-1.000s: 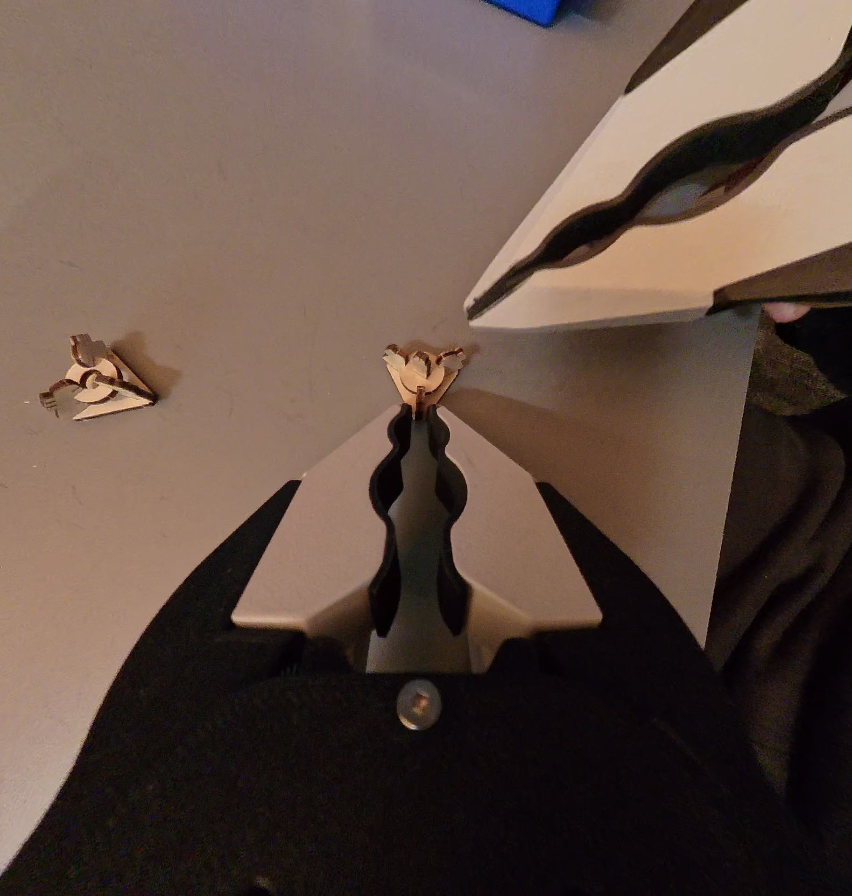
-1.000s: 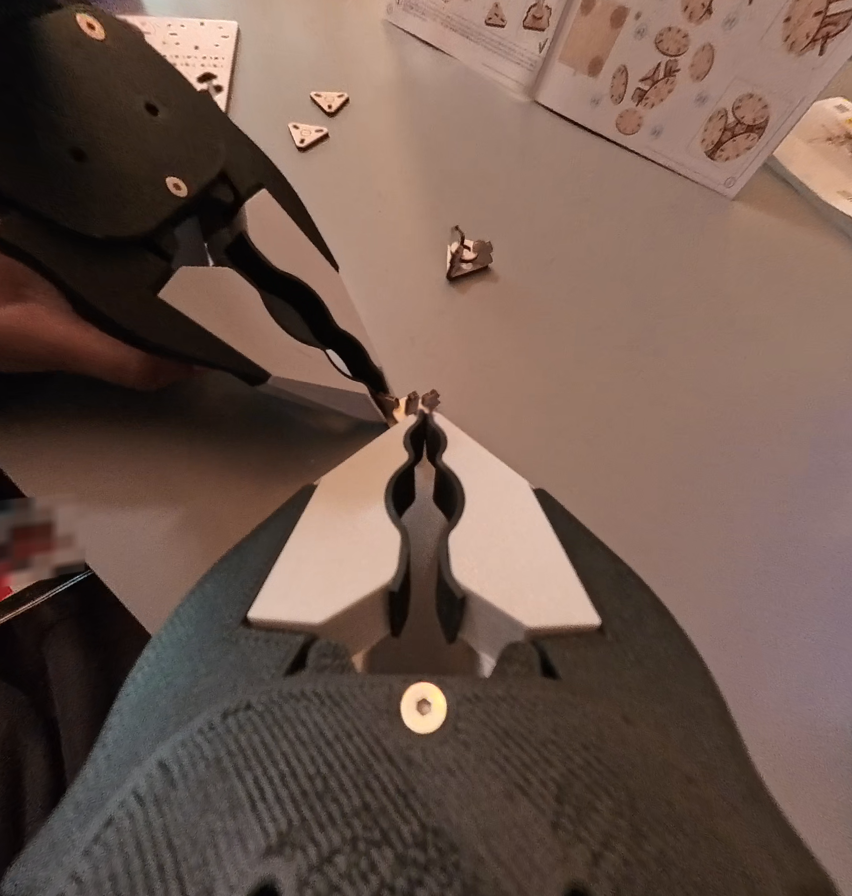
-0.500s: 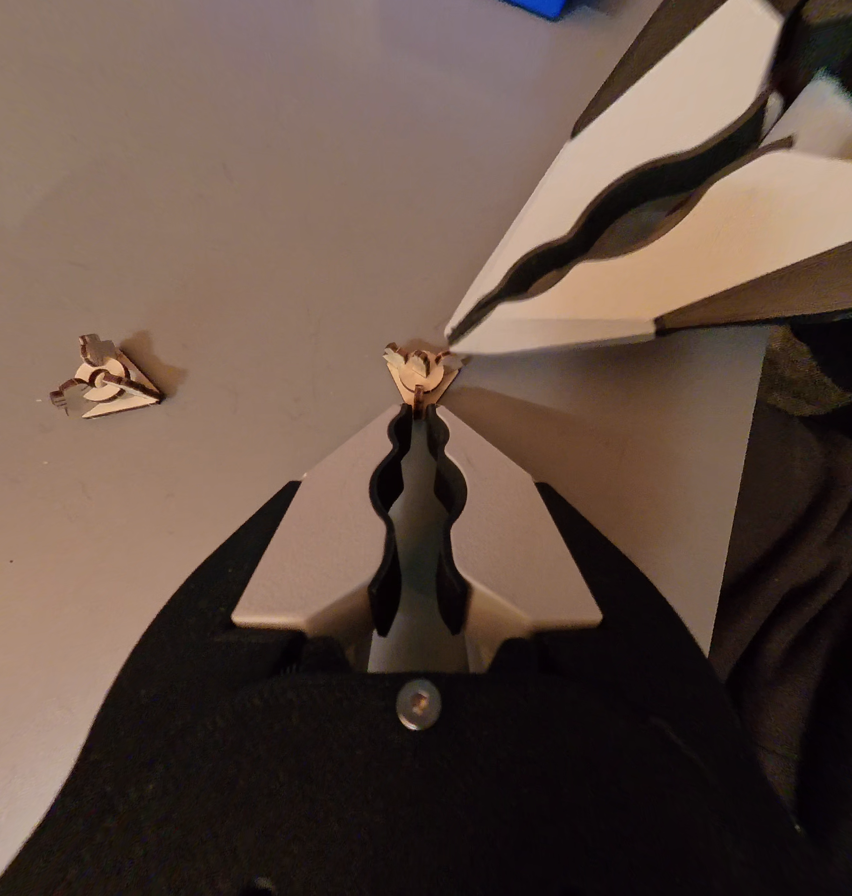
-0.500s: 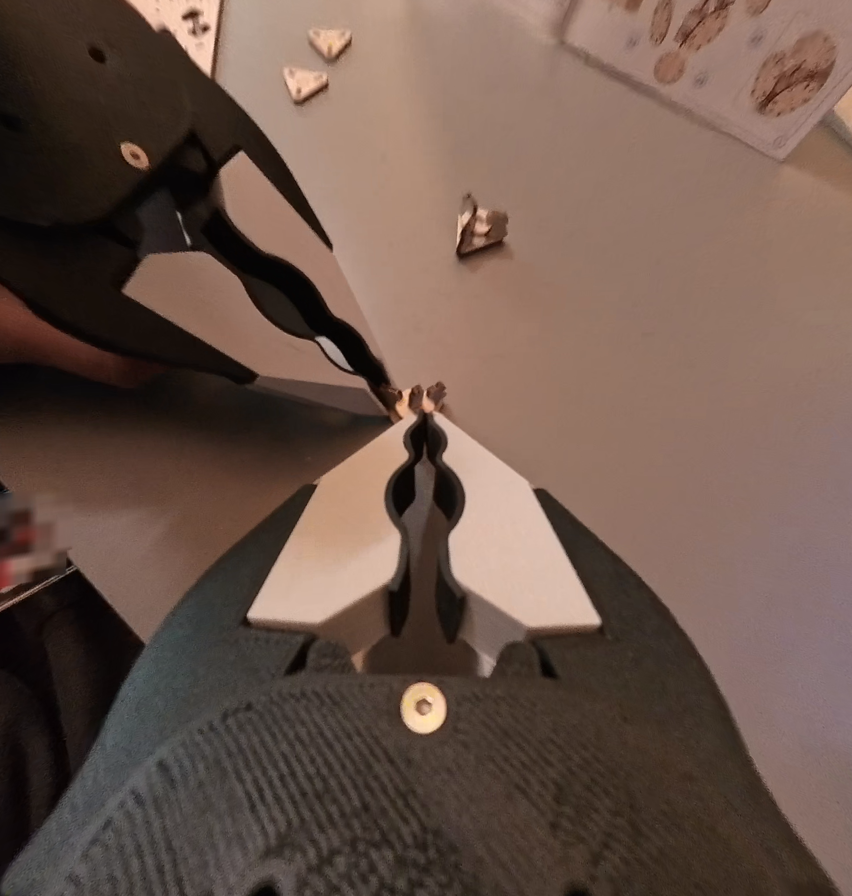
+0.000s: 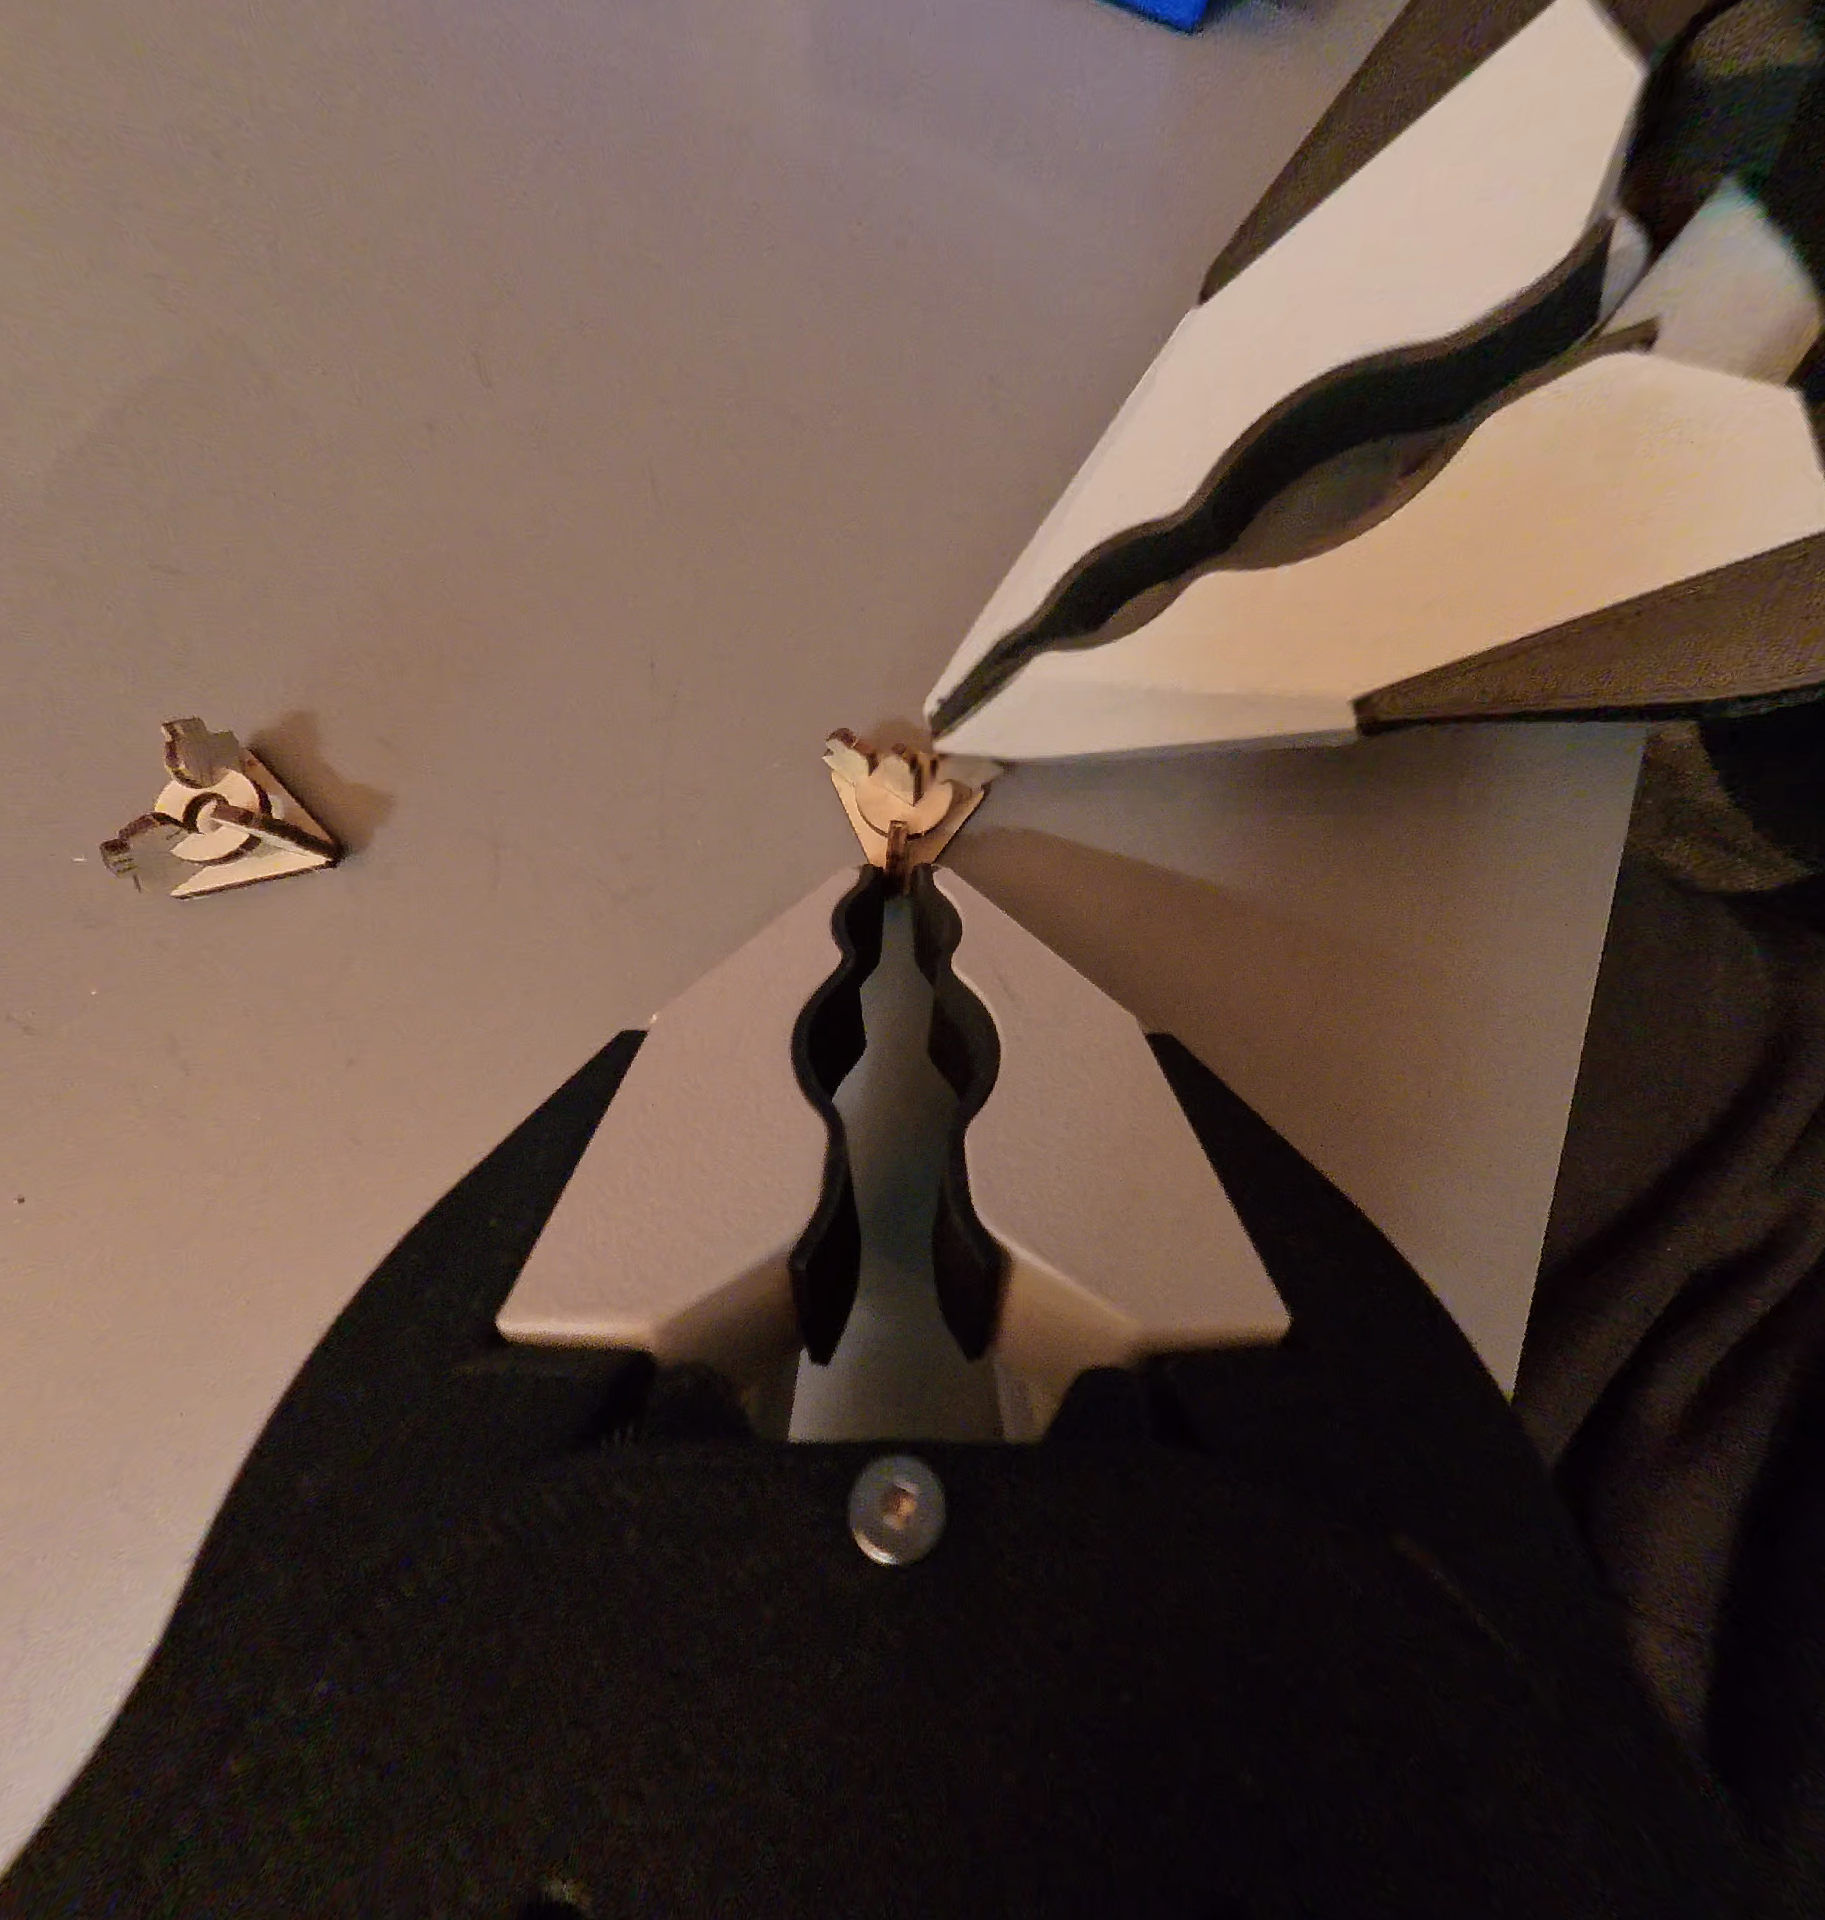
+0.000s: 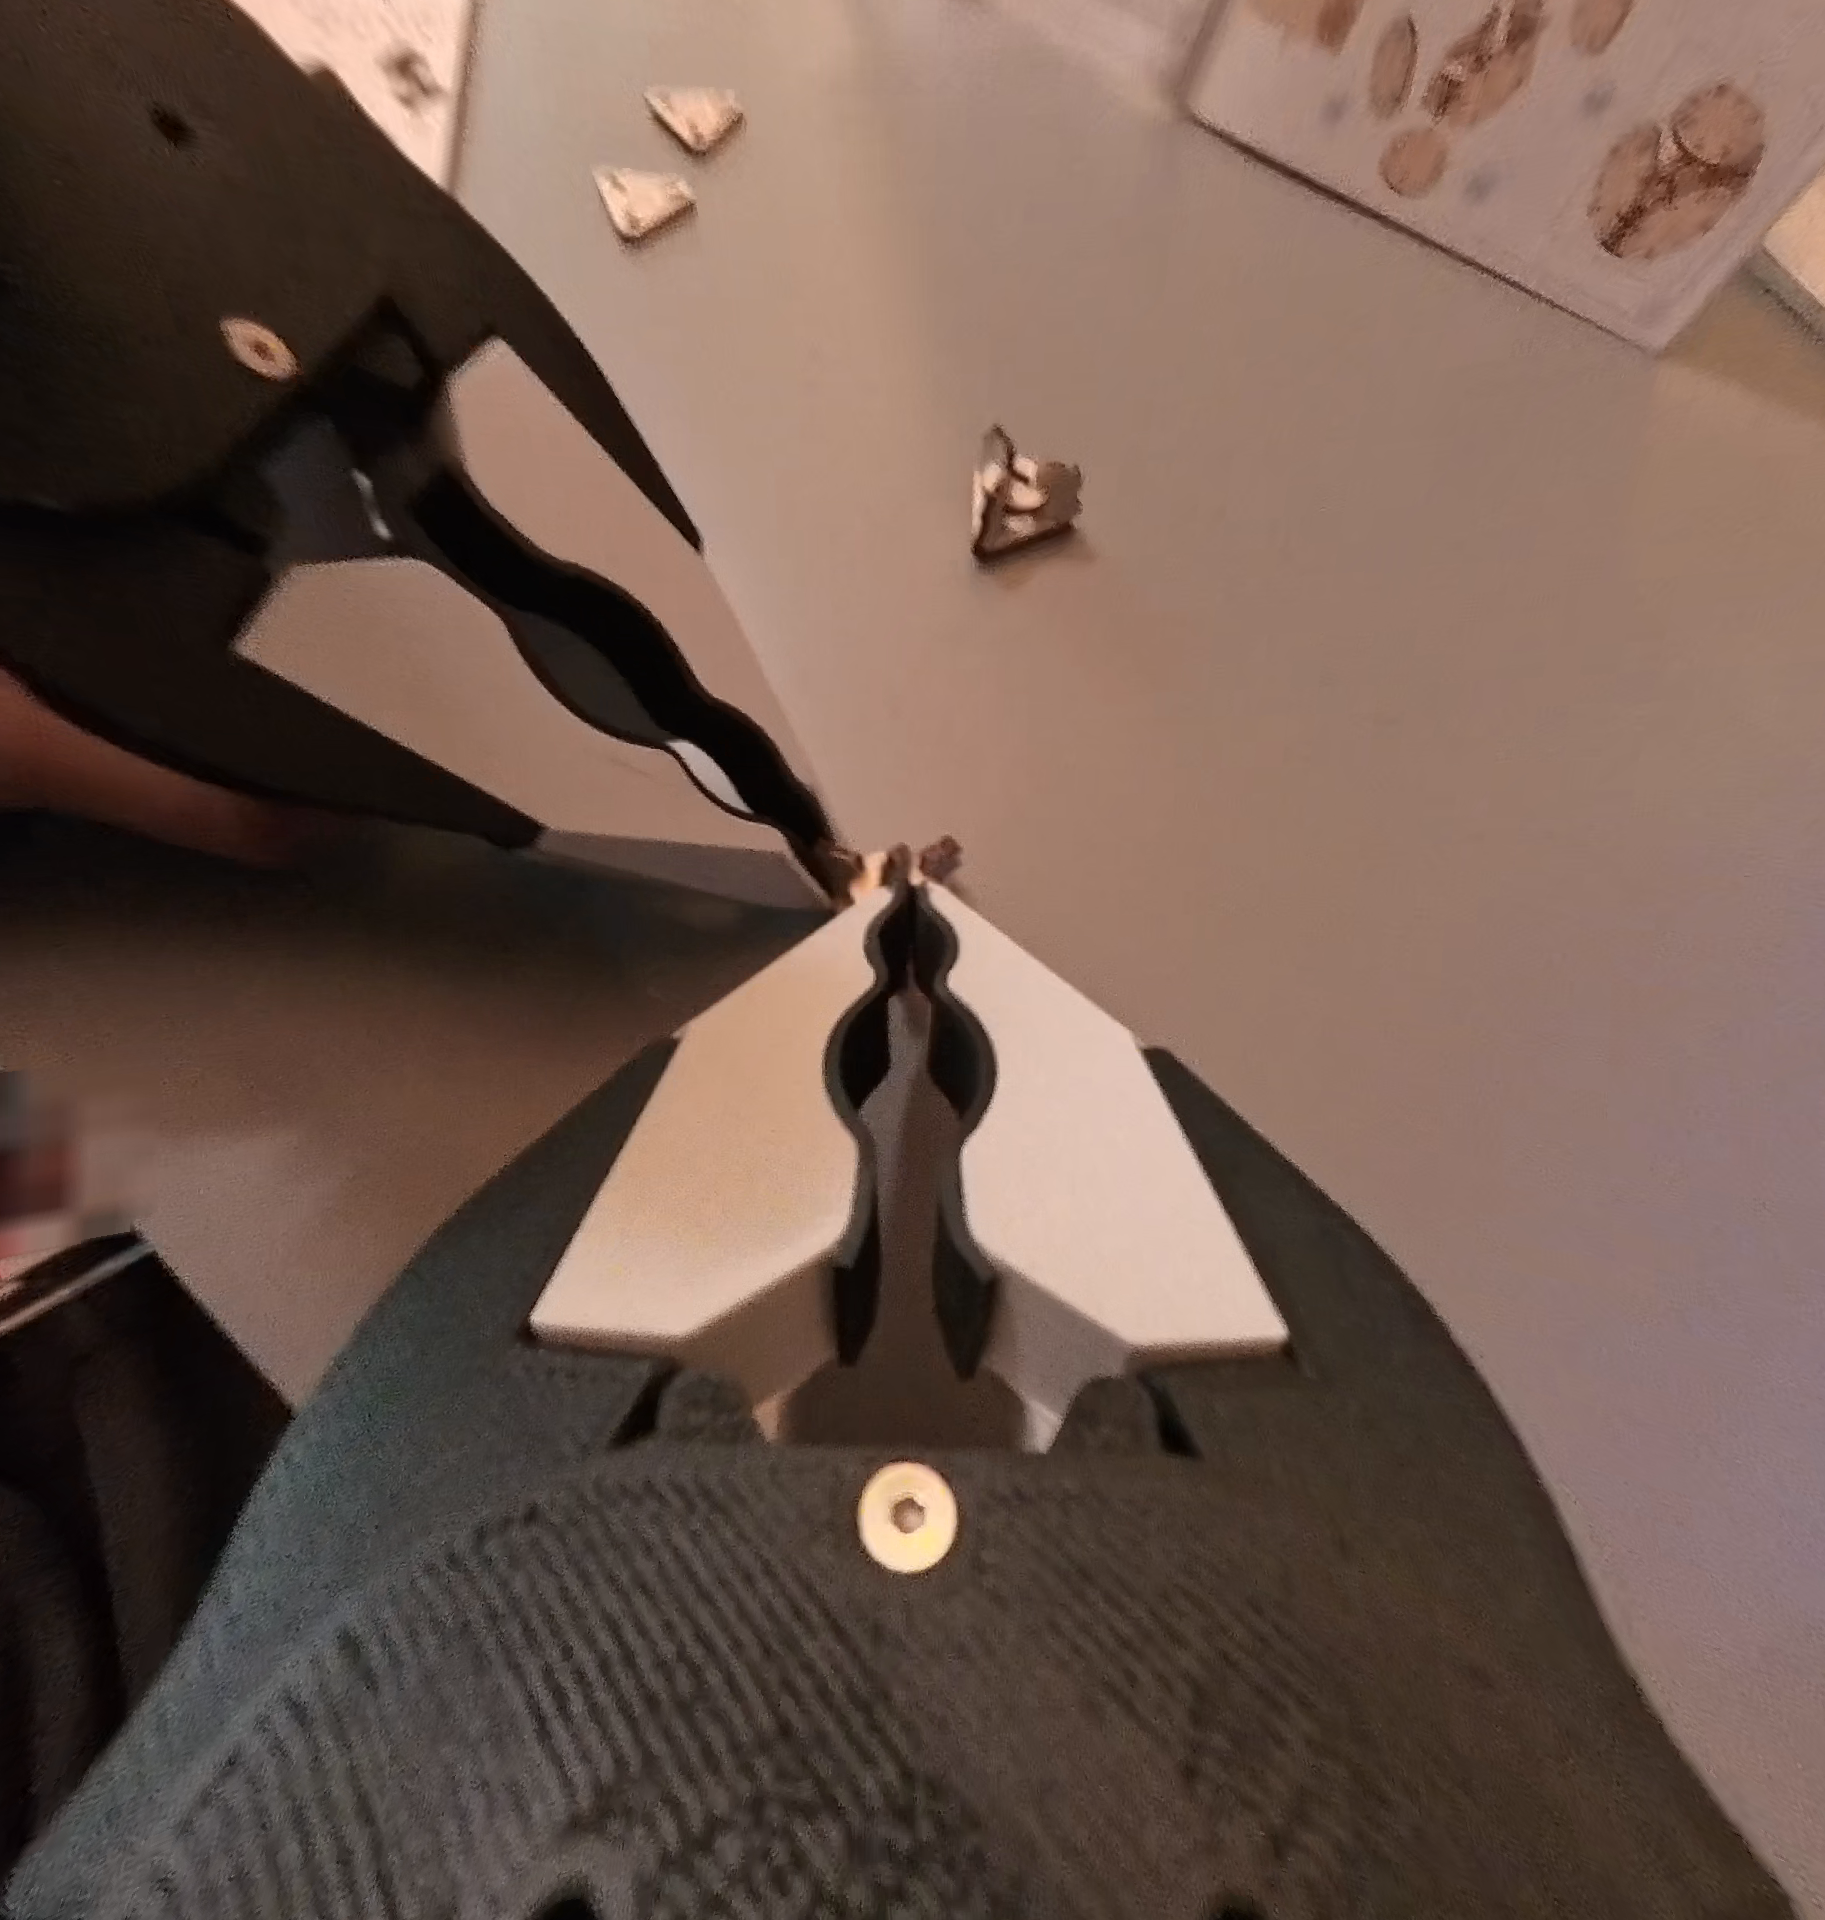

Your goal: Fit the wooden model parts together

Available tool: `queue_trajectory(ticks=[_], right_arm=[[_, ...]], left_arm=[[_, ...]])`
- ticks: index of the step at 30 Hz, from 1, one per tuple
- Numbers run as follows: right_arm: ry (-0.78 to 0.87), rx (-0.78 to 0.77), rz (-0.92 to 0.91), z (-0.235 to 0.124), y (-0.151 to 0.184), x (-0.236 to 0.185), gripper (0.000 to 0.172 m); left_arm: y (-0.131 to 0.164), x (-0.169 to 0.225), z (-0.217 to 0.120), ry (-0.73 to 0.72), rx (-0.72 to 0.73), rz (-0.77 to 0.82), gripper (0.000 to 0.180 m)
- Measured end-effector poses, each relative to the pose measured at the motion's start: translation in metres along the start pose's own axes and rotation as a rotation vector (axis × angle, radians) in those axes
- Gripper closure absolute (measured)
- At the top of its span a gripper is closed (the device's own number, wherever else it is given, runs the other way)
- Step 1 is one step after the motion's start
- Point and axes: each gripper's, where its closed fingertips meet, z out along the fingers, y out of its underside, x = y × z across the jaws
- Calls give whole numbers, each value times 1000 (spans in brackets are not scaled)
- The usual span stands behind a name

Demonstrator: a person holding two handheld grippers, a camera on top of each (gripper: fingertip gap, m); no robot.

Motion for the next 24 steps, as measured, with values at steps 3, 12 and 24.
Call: queue_trajectory(ticks=[3,12,24], right_arm=[[13,27,-14,-8,-5,1,172],[-8,2,-9,-10,2,-3,172],[-58,-86,-15,-2,17,-4,169]], left_arm=[[0,0,0,-5,1,6,176],[0,0,0,-3,3,2,176],[0,0,0,-2,5,0,176]])
